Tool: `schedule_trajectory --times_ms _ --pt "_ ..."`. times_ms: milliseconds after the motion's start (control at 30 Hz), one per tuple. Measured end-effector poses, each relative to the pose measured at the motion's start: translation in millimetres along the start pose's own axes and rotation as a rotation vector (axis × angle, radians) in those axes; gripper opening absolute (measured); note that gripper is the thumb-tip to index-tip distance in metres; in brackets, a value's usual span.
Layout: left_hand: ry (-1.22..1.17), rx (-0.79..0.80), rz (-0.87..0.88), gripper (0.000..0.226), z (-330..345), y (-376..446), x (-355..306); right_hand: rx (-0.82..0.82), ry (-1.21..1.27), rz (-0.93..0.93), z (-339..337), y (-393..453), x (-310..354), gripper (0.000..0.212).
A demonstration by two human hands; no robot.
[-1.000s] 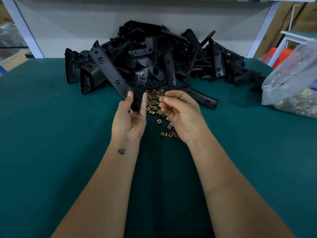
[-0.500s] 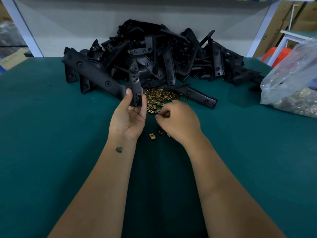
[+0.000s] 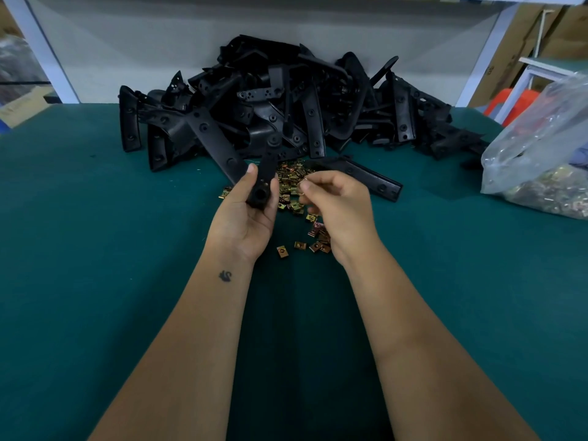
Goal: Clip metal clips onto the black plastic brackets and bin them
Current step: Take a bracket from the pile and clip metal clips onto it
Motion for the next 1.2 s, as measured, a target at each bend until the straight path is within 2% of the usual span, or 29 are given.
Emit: schedule_trajectory --times_ms 133,233,333,500,667,1033,1200 --pt "0.052 0.062 -0.003 0.011 1.0 -1.3 1.4 0.086 0.313 0.090 -2.7 -0.1 2.3 0.010" --pt "0.089 0.087 -0.013 0.016 0.6 -2.0 2.1 0.130 0.445 0.135 -2.4 -0.6 2.3 0.010" --pt "0.137 0.109 -0.024 0.031 0.8 -3.7 2.1 0.151 0.518 0.164 -3.1 -0.3 1.9 0.009" --pt "0.155 0.157 -0.025 0.024 1.5 -5.1 3.8 0.135 0.542 0.170 -4.1 1.2 0.3 0.011" --pt "0.235 0.198 -0.060 0.031 3.2 -7.2 7.1 0.131 0.553 0.163 -3.9 1.7 -0.2 0.012" --pt "0.342 0.164 -0.072 0.051 2.4 -5.4 7.3 0.100 0.548 0.097 -3.9 2.6 2.3 0.016" --pt "0.336 0.167 -0.079 0.056 2.6 -5.4 8.1 0.074 0.437 0.064 -3.3 2.2 3.2 0.019"
Point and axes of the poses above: each hand's wrist, its own y-axis towards the middle knuckle, its own z-axis out of the palm, x = y × z, the point moved 3 cm from there along y, towards the middle knuckle, and after that the axes turned 9 degrees about z, right-handed, at the moved point
